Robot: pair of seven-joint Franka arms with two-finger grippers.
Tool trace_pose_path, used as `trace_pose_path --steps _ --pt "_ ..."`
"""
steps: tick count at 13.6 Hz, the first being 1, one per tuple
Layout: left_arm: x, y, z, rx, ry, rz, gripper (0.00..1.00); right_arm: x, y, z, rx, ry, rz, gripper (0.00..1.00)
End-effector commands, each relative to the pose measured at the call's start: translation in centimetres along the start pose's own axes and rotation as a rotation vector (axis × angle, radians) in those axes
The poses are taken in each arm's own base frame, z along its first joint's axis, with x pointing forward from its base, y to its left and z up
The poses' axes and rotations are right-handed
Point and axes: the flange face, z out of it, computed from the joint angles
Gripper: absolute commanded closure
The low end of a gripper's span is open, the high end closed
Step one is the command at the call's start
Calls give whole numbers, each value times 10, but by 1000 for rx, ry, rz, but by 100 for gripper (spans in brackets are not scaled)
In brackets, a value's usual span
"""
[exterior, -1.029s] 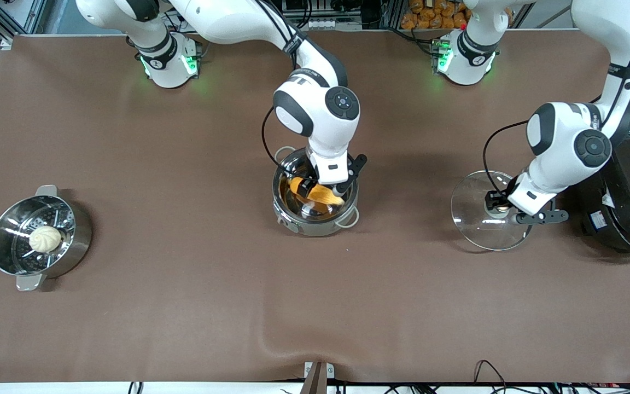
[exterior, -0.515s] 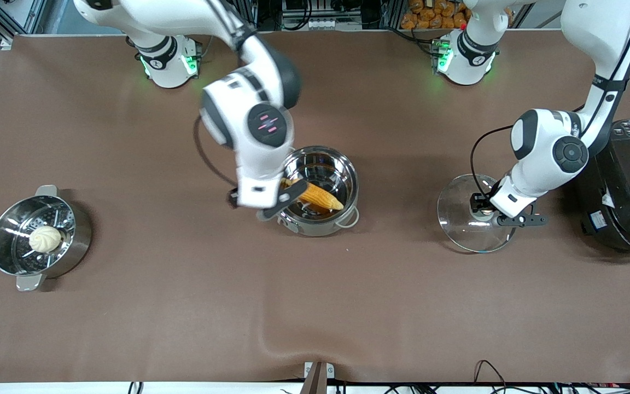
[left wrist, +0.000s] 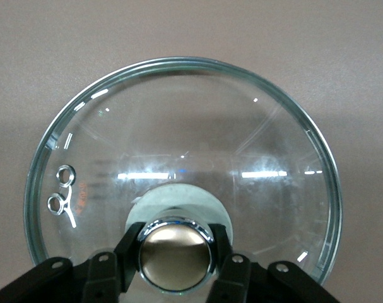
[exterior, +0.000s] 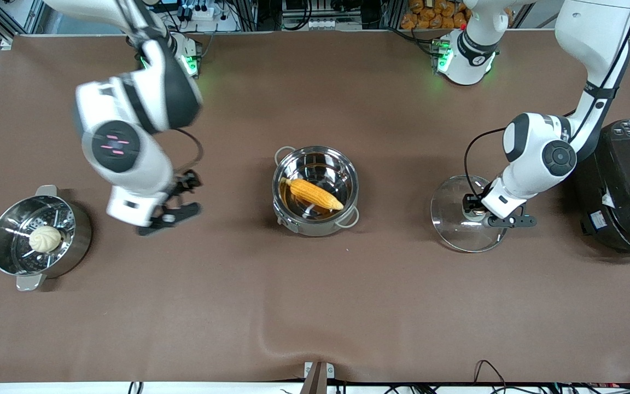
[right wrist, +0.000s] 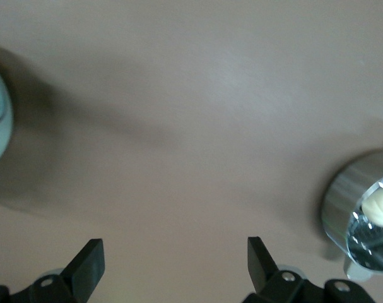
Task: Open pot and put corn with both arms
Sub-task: 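Open the right gripper to drop the corn into the pot, then withdraw the right gripper to rest while the left gripper lowers the lid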
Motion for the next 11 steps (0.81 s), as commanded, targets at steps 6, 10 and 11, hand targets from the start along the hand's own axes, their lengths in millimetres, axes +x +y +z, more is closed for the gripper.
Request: trace_pose_path --steps 6,10,11 --pt "-17 0 -12 4 13 -55 100 -107 139 -57 150 104 268 0" --pt "-19 -4 -18 8 22 -61 100 -149 164 -89 179 113 328 0" --pt "-20 -4 -16 8 21 -61 100 -155 173 -93 179 109 353 0"
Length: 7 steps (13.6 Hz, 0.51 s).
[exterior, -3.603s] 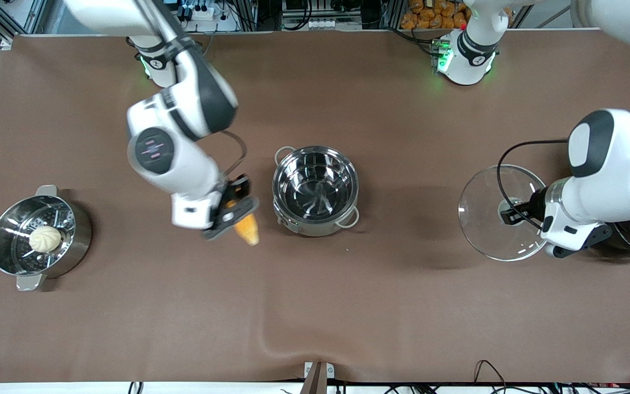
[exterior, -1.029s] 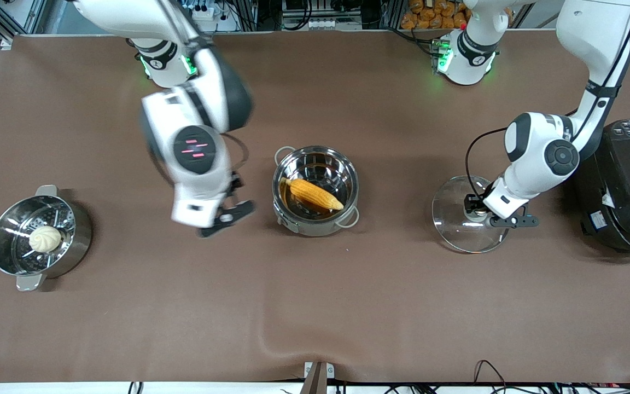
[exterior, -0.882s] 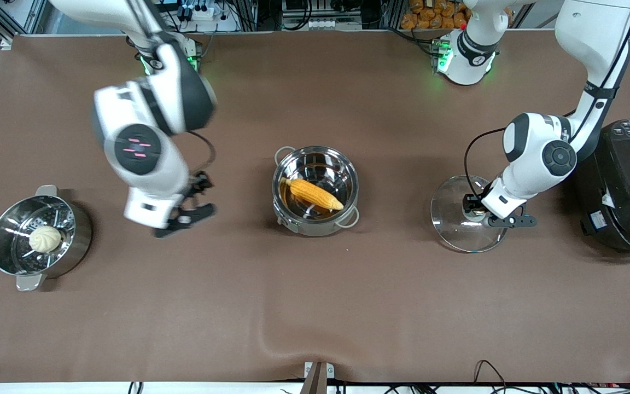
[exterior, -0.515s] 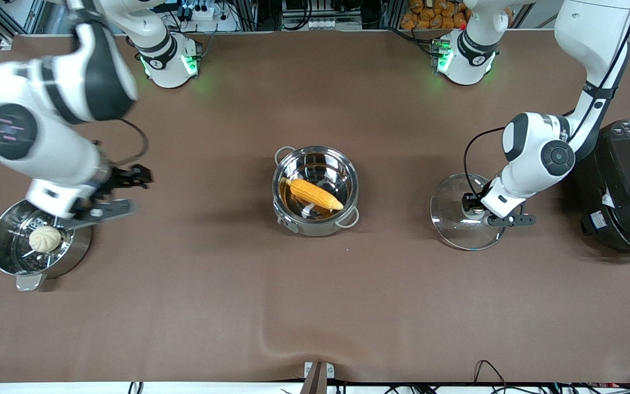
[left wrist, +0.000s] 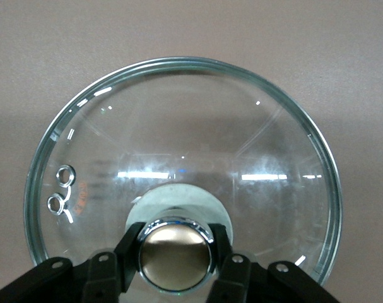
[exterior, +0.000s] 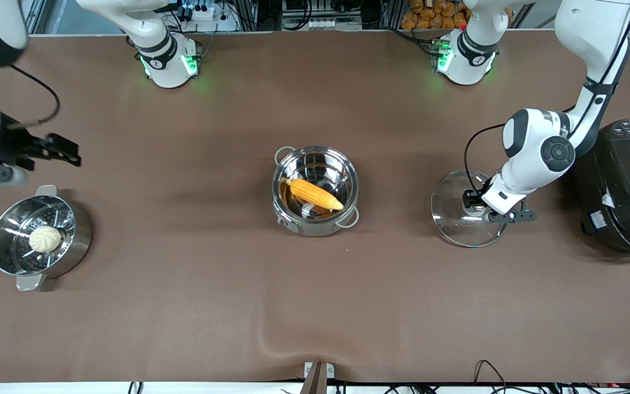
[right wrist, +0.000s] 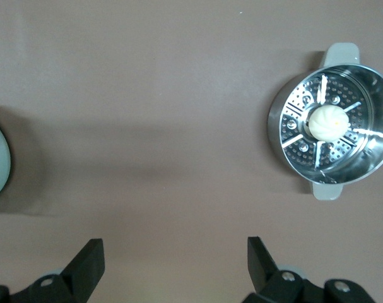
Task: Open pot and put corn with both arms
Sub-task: 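Withdraw the right gripper to rest while the left gripper lowers the lid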
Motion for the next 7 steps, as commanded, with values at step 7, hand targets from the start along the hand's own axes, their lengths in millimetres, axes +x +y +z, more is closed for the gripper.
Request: trace_pose_path --steps 7 --pt "-11 -4 7 -8 15 -30 100 -18 22 -25 -28 4 96 0"
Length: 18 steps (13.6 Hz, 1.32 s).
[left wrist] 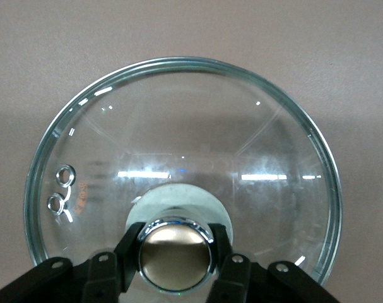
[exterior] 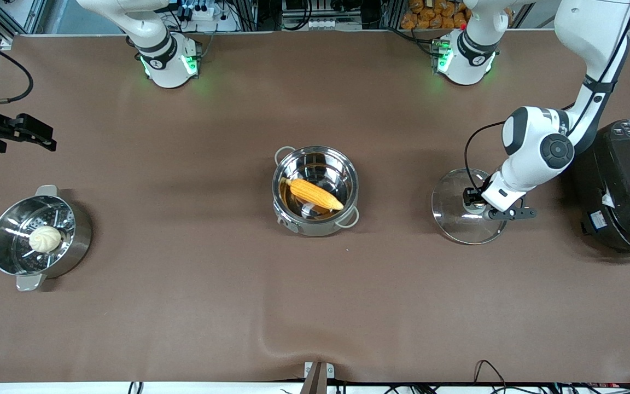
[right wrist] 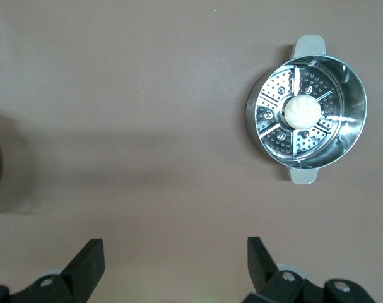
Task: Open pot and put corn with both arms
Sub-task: 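Withdraw the right gripper to rest while the left gripper lowers the lid, then release the glass lid on the table and raise the left gripper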
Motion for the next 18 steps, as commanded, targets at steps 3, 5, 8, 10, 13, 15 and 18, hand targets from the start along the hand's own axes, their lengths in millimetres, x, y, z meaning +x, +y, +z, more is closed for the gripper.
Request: trace_pose_path --steps 3,5,8,10,13,15,18 --pt "1 -1 -10 -5 31 -22 1 -4 1 -5 61 -6 92 0" --pt "9 -9 -30 0 62 -24 0 -4 7 -6 67 2 98 0" --pt "28 -7 -96 23 69 -24 0 -3 8 -10 54 26 84 0" --pt "49 -5 -169 38 60 -31 0 -4 17 -23 49 56 68 0" --pt "67 3 -269 57 17 -38 0 -4 19 -26 50 61 51 0" --pt "66 1 -307 62 31 -28 0 -6 19 -28 53 65 51 0" --pt "50 6 -357 73 39 -26 0 -5 15 -28 55 68 46 0"
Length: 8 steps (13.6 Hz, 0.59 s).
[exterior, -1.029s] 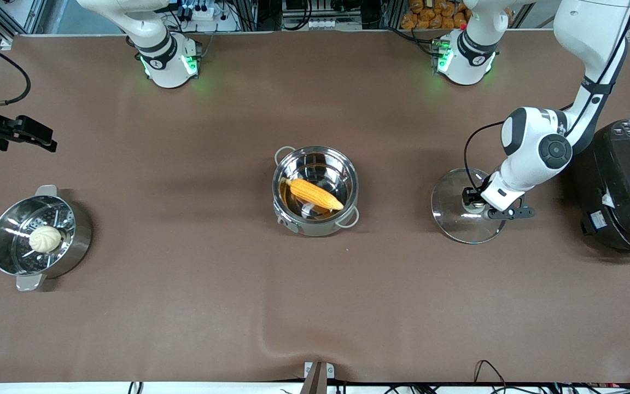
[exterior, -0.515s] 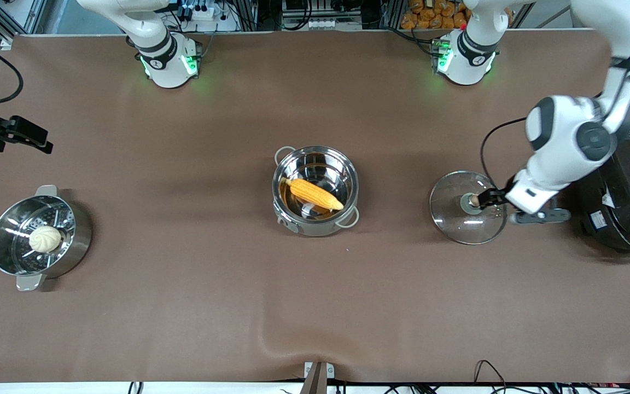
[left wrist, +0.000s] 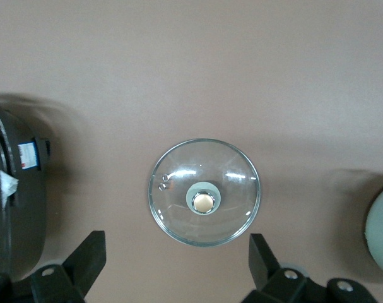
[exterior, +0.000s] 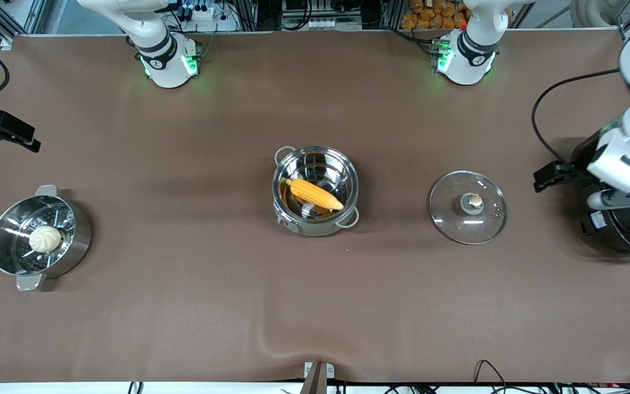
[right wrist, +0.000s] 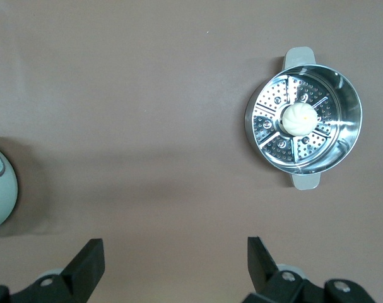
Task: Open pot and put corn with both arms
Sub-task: 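Release the glass lid on the table and raise the left gripper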
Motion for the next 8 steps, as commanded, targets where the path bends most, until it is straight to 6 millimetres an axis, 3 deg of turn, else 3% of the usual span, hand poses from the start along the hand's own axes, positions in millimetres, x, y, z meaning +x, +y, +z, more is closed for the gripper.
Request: trace_pose_path --steps 1,3,8 --pt "-14 1 -37 18 -7 8 0 -3 0 -6 16 11 -12 0" --pt "-24 1 -56 24 18 11 0 -3 1 -4 21 14 -11 0" --pt "-30 -24 -70 7 15 31 0 0 1 -4 22 34 -9 0"
